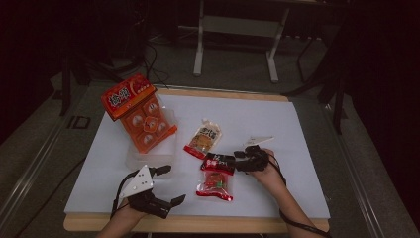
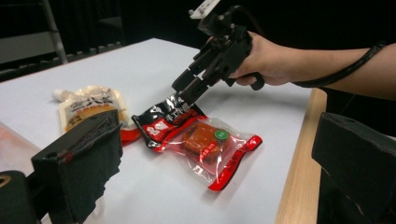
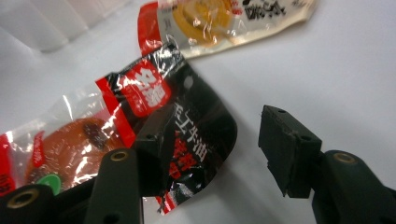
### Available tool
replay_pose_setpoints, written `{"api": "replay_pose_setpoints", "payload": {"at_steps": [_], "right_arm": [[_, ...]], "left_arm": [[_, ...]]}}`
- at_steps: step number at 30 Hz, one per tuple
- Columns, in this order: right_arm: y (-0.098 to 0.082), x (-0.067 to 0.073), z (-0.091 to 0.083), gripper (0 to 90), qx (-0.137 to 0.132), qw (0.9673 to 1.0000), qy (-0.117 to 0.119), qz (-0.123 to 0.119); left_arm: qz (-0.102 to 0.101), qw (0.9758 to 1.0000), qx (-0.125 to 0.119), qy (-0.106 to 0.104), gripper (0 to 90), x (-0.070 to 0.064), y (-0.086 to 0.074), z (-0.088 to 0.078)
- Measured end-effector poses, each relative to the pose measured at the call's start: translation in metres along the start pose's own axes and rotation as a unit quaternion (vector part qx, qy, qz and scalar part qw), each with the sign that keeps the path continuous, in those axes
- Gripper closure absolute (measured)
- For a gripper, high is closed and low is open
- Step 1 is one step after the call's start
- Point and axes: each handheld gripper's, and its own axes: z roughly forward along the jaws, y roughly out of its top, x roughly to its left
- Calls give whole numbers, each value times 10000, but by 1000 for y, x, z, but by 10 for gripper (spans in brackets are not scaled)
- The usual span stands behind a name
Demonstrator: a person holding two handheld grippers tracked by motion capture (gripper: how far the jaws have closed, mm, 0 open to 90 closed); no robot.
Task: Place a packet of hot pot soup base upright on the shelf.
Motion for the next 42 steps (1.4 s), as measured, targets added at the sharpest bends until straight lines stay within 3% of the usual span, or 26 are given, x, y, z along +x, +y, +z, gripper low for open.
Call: {"api": "replay_pose_setpoints", "payload": {"at_steps": [1, 11, 13, 14, 15, 17, 24, 42], "right_arm": [[-1, -1, 3, 488, 42, 9999, 126, 71], [-4, 4, 11, 635, 339, 9993, 151, -29], [-2, 6, 11, 745, 365, 9993, 56, -108], [-2, 6, 11, 745, 365, 9993, 56, -108], [-2, 7, 11, 840, 407, 9988, 2, -257], [0, 10, 10, 881, 453, 9984, 15, -347], [3, 15, 5, 900, 447, 9979, -84, -470], [13, 36, -21, 900, 47, 9962, -277, -829]], "left_arm": [[33, 10000, 24, 9, 22, -1, 0, 1], [30, 10000, 46, 18, 22, -2, -1, 2], [29, 10000, 25, 46, 22, -2, 0, 1], [19, 10000, 26, 35, 22, -1, 0, 1], [25, 10000, 17, 68, 21, -2, 0, 1], [-1, 10000, 40, 49, 22, -1, 0, 1], [-5, 9999, 84, 61, 21, 0, -1, 2], [13, 9998, 163, 133, 22, 1, -1, 3]]}}
